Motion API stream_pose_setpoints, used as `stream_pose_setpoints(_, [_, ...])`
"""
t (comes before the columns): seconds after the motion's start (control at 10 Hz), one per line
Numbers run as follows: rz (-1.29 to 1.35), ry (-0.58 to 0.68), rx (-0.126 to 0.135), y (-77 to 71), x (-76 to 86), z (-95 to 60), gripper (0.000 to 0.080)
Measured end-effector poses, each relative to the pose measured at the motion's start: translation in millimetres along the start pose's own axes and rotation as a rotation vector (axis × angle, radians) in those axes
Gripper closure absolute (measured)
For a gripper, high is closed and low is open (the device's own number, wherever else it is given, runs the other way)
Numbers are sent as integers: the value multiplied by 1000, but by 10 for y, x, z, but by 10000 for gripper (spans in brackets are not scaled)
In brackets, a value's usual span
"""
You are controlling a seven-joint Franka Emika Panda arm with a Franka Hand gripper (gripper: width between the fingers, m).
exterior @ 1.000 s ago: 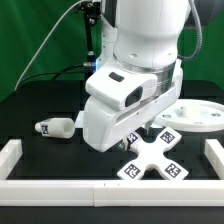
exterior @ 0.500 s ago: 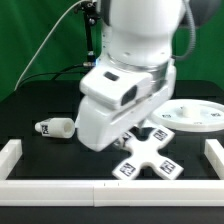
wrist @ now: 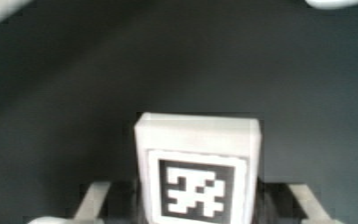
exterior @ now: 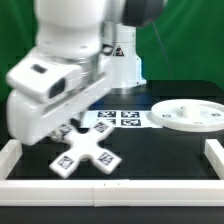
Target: Assemble round table
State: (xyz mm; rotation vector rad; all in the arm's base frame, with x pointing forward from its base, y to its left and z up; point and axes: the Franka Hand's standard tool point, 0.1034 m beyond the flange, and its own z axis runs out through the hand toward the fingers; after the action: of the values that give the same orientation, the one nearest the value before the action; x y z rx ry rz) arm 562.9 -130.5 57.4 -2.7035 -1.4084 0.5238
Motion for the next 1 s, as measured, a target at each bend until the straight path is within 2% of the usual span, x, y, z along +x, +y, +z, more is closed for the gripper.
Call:
stream_pose_setpoints(0.3, [-9, -3, -9, 235, -152, 23, 518])
stream_pose_setpoints(0.5, [-10, -7, -6, 247, -154, 123, 518])
stream_pose_setpoints(0.8, [-12, -7, -6, 259, -173, 130, 518])
stream_pose_setpoints(0.9, [-12, -8, -6, 258, -172, 131, 450])
stream_pose_setpoints(1.0, [-12, -8, -6, 258, -171, 132, 316])
